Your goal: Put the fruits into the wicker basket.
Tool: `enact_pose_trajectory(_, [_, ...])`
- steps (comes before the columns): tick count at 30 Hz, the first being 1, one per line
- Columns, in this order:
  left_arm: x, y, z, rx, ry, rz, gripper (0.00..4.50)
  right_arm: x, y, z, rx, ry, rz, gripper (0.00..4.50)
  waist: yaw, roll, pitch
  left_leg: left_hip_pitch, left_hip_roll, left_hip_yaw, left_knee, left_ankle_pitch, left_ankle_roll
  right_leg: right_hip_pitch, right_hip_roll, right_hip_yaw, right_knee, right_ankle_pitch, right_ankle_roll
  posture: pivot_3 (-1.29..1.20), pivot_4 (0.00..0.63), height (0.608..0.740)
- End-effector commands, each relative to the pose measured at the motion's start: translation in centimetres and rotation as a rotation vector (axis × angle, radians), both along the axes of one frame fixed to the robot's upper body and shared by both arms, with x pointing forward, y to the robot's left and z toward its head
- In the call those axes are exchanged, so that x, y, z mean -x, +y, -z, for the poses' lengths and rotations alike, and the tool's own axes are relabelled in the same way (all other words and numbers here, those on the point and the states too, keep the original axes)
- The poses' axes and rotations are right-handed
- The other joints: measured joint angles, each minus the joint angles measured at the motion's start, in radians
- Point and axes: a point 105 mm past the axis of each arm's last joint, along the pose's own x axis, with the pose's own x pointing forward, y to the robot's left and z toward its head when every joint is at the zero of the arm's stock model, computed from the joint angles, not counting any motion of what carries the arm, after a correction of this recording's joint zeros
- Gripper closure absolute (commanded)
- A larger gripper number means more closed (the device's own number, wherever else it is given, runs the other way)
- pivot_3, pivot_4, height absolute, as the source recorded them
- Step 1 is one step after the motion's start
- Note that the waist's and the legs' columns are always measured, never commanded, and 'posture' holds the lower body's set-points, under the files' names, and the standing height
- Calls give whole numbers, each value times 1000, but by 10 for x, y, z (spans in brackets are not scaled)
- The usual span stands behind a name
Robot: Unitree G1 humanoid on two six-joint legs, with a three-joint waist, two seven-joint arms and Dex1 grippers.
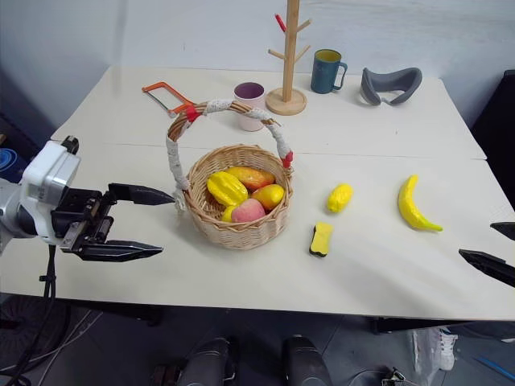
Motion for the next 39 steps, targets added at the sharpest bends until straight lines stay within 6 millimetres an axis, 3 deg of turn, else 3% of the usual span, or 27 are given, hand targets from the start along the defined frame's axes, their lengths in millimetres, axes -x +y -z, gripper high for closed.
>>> enact_pose_trajectory(1, [-3,5,0,-13,-29,-24,0,3,0,-10,15,-45,10,18,0,0,0,0,0,0,0,0,0,0,0,0,0,0,0,0,150,740])
enact_pose_trajectory(14, [-5,7,5,-34,-52,-17,0,-5,5,-14,92,-50,10,18,-1,0,0,0,0,0,0,0,0,0,0,0,0,0,0,0,150,740])
enact_pose_trajectory(19, [-6,4,6,-28,-52,-7,0,-20,37,-26,157,-74,-150,18,-4,0,0,0,0,1,0,0,0,0,0,0,1,0,0,0,150,740])
enact_pose_trajectory(23, [-4,0,11,-34,-40,12,0,-35,72,-24,258,-71,-340,18,-2,0,0,0,0,0,0,0,0,-1,0,0,1,0,0,0,150,740])
enact_pose_trajectory(29, [-6,-8,11,-54,-66,21,0,-62,126,-1,500,-125,-666,18,-4,1,0,0,0,0,1,0,0,-1,0,0,1,0,0,0,150,740])
enact_pose_trajectory(34, [-5,-20,9,-58,-86,33,0,-88,140,29,792,-210,-866,18,-2,1,1,-1,0,0,1,0,0,-2,0,0,1,0,0,0,150,740])
enact_pose_trajectory(39, [-5,-29,6,-50,-105,36,0,-107,151,50,908,-266,-1001,18,-2,1,1,-2,0,1,4,0,0,-2,0,0,3,0,0,0,150,740])
